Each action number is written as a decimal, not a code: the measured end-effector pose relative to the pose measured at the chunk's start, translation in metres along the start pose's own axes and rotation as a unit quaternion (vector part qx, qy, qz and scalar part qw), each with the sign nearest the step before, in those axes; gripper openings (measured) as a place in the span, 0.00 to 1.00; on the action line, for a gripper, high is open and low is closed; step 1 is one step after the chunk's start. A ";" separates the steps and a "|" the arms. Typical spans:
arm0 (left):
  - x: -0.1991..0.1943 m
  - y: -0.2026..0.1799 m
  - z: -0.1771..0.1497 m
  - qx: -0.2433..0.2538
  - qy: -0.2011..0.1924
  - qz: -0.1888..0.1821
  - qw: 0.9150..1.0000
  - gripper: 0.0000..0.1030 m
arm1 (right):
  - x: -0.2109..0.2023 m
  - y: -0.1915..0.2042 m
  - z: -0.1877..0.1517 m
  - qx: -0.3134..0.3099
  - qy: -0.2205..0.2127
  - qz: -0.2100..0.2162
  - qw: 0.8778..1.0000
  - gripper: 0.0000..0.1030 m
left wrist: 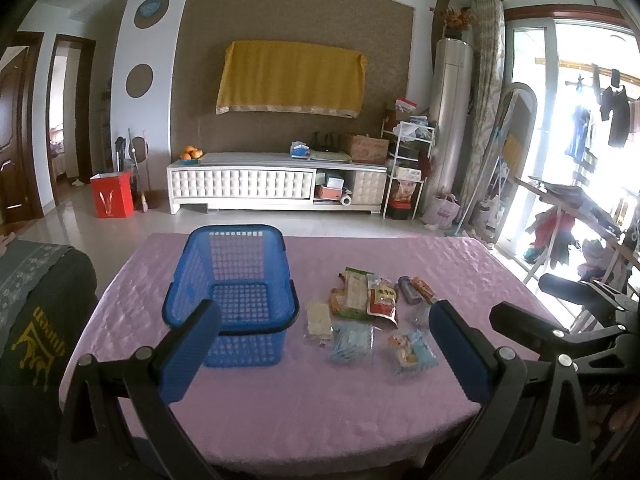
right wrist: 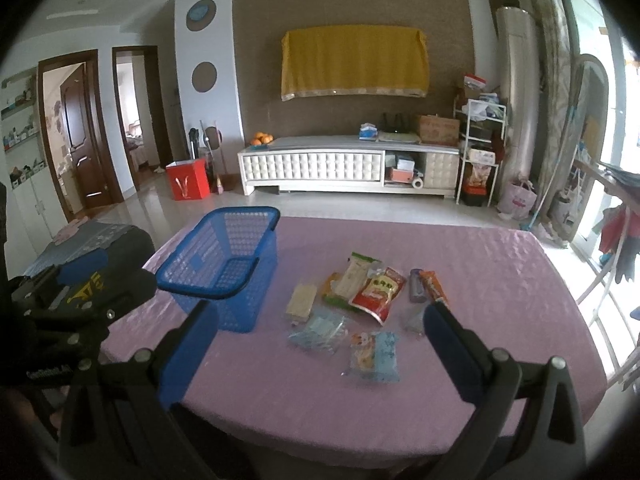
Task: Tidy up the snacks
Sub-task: 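Grasp the light-blue biscuit bag with the right tool while the left tool grasps the striped wafer bag, then carry both bags over the blue basket and open both tools to drop them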
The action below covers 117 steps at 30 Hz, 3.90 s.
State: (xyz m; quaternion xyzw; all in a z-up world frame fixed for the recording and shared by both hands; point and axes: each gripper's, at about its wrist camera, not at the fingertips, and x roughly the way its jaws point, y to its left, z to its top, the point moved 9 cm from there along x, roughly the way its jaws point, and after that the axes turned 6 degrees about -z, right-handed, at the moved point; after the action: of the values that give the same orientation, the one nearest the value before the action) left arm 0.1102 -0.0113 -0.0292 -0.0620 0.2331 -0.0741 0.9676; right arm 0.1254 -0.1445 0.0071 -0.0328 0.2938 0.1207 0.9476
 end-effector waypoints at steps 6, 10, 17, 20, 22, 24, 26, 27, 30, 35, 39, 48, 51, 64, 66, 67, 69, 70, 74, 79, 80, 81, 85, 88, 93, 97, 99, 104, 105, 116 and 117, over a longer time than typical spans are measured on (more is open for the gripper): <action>0.025 -0.001 0.012 -0.010 0.014 -0.015 1.000 1.00 | 0.023 -0.013 0.011 0.006 0.022 -0.002 1.000 1.00; 0.046 0.002 0.015 -0.018 0.024 -0.018 0.999 1.00 | 0.042 -0.024 0.012 0.016 0.041 0.001 0.999 1.00; 0.097 0.005 -0.004 -0.035 0.073 -0.016 0.997 1.00 | 0.088 -0.050 -0.006 0.027 0.098 0.007 0.995 0.99; 0.117 0.003 -0.020 -0.034 0.101 -0.010 0.994 1.00 | 0.106 -0.061 -0.021 0.027 0.124 0.001 0.992 0.95; 0.128 0.001 -0.032 -0.029 0.121 -0.006 0.992 0.98 | 0.119 -0.067 -0.035 0.030 0.145 0.001 0.989 0.90; 0.141 -0.003 -0.046 -0.026 0.143 -0.006 0.989 0.91 | 0.131 -0.069 -0.050 0.035 0.170 0.010 0.985 0.88; 0.155 -0.005 -0.062 -0.024 0.171 -0.003 0.985 0.85 | 0.140 -0.070 -0.064 0.040 0.193 0.017 0.980 0.87; 0.160 -0.005 -0.069 -0.023 0.180 -0.004 0.983 0.84 | 0.146 -0.070 -0.072 0.042 0.206 0.022 0.977 0.87; 0.175 -0.006 -0.091 -0.027 0.210 -0.008 0.977 0.79 | 0.163 -0.070 -0.092 0.047 0.242 0.027 0.969 0.87; 0.189 0.002 -0.115 -0.040 0.239 -0.007 0.970 0.79 | 0.191 -0.067 -0.115 0.045 0.280 0.022 0.959 0.88; 0.196 0.009 -0.122 -0.043 0.249 -0.006 0.967 0.79 | 0.206 -0.064 -0.126 0.044 0.301 0.023 0.952 0.87; 0.210 0.017 -0.131 -0.039 0.264 -0.013 0.964 0.79 | 0.236 -0.064 -0.144 0.027 0.333 0.005 0.942 0.79; 0.214 0.016 -0.135 -0.033 0.273 -0.018 0.961 0.79 | 0.236 -0.058 -0.146 0.018 0.330 0.022 0.943 0.70; 0.238 -0.006 -0.125 -0.004 0.288 -0.024 0.957 0.79 | 0.203 -0.091 -0.130 0.052 0.269 0.028 0.961 0.67; 0.245 -0.010 -0.123 0.003 0.292 -0.025 0.956 0.79 | 0.203 -0.093 -0.129 0.063 0.264 0.033 0.962 0.67; 0.249 -0.012 -0.123 0.008 0.294 -0.023 0.955 0.79 | 0.206 -0.098 -0.126 0.065 0.264 0.035 0.962 0.67; 0.258 -0.015 -0.123 0.017 0.303 -0.022 0.953 0.79 | 0.206 -0.101 -0.125 0.069 0.262 0.040 0.962 0.67; 0.264 -0.018 -0.124 0.021 0.311 -0.024 0.950 0.79 | 0.208 -0.097 -0.126 0.071 0.262 0.041 0.962 0.67; 0.281 -0.022 -0.129 0.026 0.331 -0.028 0.943 0.79 | 0.211 -0.108 -0.129 0.085 0.266 0.042 0.959 0.67; 0.302 -0.026 -0.137 0.048 0.353 -0.029 0.934 0.79 | 0.221 -0.106 -0.133 0.094 0.274 0.037 0.956 0.67; 0.307 -0.027 -0.139 0.055 0.359 -0.031 0.931 0.79 | 0.222 -0.107 -0.134 0.098 0.276 0.037 0.955 0.67; 0.308 -0.029 -0.141 0.058 0.362 -0.031 0.930 0.79 | 0.223 -0.108 -0.135 0.103 0.277 0.036 0.955 0.67; 0.318 -0.030 -0.151 0.071 0.380 -0.036 0.921 0.78 | 0.227 -0.104 -0.137 0.099 0.278 0.031 0.955 0.67; 0.321 -0.026 -0.155 0.061 0.384 -0.035 0.921 0.60 | 0.227 -0.101 -0.137 0.100 0.280 0.031 0.954 0.67; 0.311 -0.025 -0.153 0.037 0.380 -0.048 0.923 0.54 | 0.221 -0.100 -0.132 0.102 0.276 0.025 0.956 0.67; 0.290 -0.026 -0.146 0.022 0.364 -0.058 0.929 0.54 | 0.205 -0.098 -0.120 0.099 0.262 0.022 0.960 0.67; 0.274 -0.027 -0.137 0.012 0.349 -0.069 0.934 0.54 | 0.194 -0.095 -0.114 0.099 0.253 0.022 0.962 0.67; 0.236 -0.030 -0.117 0.020 0.313 -0.066 0.947 0.54 | 0.165 -0.080 -0.095 0.083 0.227 0.021 0.970 0.67; 0.226 -0.029 -0.112 0.024 0.303 -0.065 0.951 0.54 | 0.160 -0.075 -0.091 0.080 0.221 0.022 0.972 0.67; 0.151 -0.010 -0.055 0.034 0.217 -0.053 0.974 0.54 | 0.123 -0.015 -0.043 0.038 0.165 0.040 0.985 0.67; 0.149 -0.008 -0.053 0.033 0.214 -0.053 0.975 0.54 | 0.123 -0.010 -0.040 0.036 0.163 0.043 0.985 0.67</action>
State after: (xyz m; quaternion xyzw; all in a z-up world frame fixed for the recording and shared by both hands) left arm 0.2160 -0.0493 -0.1403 -0.0253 0.4287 -0.1440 0.8916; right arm 0.2034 -0.1334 -0.0956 -0.0055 0.4500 0.1437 0.8813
